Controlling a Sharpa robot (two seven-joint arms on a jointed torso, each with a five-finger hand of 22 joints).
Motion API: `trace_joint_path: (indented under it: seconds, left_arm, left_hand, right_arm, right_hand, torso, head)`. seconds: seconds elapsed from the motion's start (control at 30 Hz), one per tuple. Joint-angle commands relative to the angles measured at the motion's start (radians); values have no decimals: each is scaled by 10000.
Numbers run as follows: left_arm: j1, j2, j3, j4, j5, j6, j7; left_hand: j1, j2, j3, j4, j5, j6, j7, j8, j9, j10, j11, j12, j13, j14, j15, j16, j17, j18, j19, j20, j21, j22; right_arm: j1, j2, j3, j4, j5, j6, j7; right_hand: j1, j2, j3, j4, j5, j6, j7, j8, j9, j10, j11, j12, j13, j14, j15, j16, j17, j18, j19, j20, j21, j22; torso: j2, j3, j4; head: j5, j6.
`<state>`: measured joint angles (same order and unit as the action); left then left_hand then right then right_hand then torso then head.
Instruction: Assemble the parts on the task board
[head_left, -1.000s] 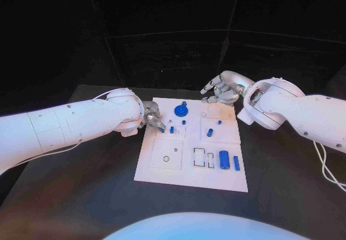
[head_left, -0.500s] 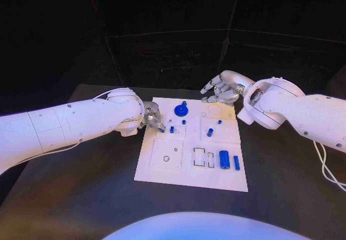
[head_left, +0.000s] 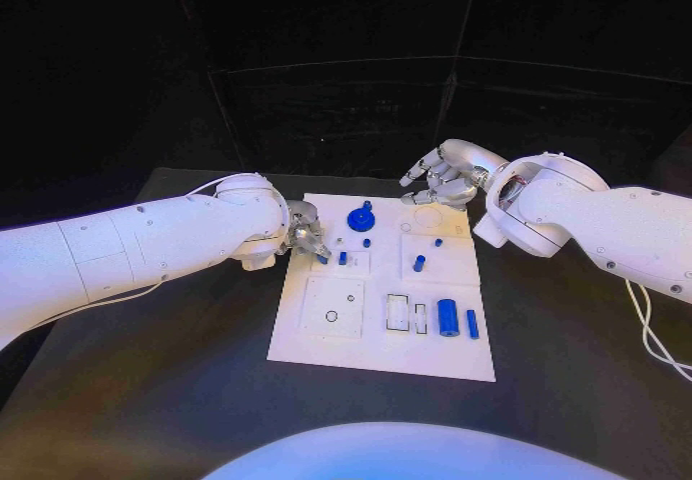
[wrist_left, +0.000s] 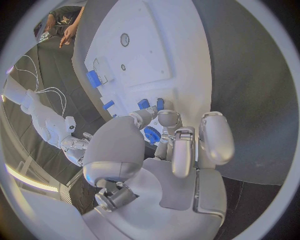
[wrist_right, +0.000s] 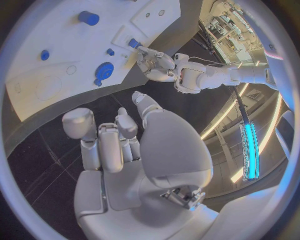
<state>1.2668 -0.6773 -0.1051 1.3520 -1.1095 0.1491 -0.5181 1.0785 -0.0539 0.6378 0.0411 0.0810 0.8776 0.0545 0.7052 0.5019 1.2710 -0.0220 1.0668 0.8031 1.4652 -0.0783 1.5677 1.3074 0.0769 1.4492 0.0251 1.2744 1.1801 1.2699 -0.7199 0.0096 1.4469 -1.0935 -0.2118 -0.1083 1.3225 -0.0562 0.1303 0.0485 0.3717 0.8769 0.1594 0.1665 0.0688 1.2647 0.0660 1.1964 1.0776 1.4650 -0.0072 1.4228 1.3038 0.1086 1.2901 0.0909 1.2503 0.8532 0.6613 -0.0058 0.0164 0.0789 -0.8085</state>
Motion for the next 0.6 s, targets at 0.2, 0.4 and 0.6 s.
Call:
trace_joint_path:
  seconds: [0.2, 0.4, 0.6]
  left_arm:
    - [-27, 97, -29, -116, 60, 263, -103]
    - [-26, 142, -29, -211, 83, 194, -178]
    - [-26, 181, -29, -283, 88, 109, -228]
  left_hand:
    - [-781, -168, 173, -622, -24, 303, -196, 80, -132, 200, -128, 142, 82, 1056, -112, 31, 2634, 42, 92, -30, 60, 85]
    - [-803, -122, -391, -490, -21, 407, -223, 35, -228, 236, -153, 208, 165, 1056, -141, 31, 2634, 26, 125, -71, 116, 174]
    - [-855, -152, -1039, -357, -33, 543, -247, 11, -311, 288, -172, 269, 238, 1056, -156, 31, 2634, 6, 156, -84, 172, 261]
  right_arm:
    - [18, 5, 6, 7, 19, 29, 64]
    - [18, 9, 6, 7, 19, 29, 62]
    - [18, 43, 6, -15, 29, 26, 65]
  right_hand:
    - [70, 4, 50, 12, 60, -5, -18, 67, -6, -53, -2, -21, 14, 501, -66, -47, 1, 178, -33, 13, -55, -8]
    - [67, 3, 53, 16, 62, -4, -18, 69, -6, -61, -2, -31, -1, 499, -66, -55, -12, 181, -40, 13, -64, -27]
    - [63, 1, 53, 19, 62, -5, -18, 70, -6, -66, -1, -38, -11, 498, -66, -59, -19, 180, -38, 13, -62, -22]
  torso:
    - [0, -3, 0]
    - [-3, -2, 3]
    - [-2, -8, 19]
  head:
    - [-20, -7]
    - [-37, -24]
    - [-42, -28]
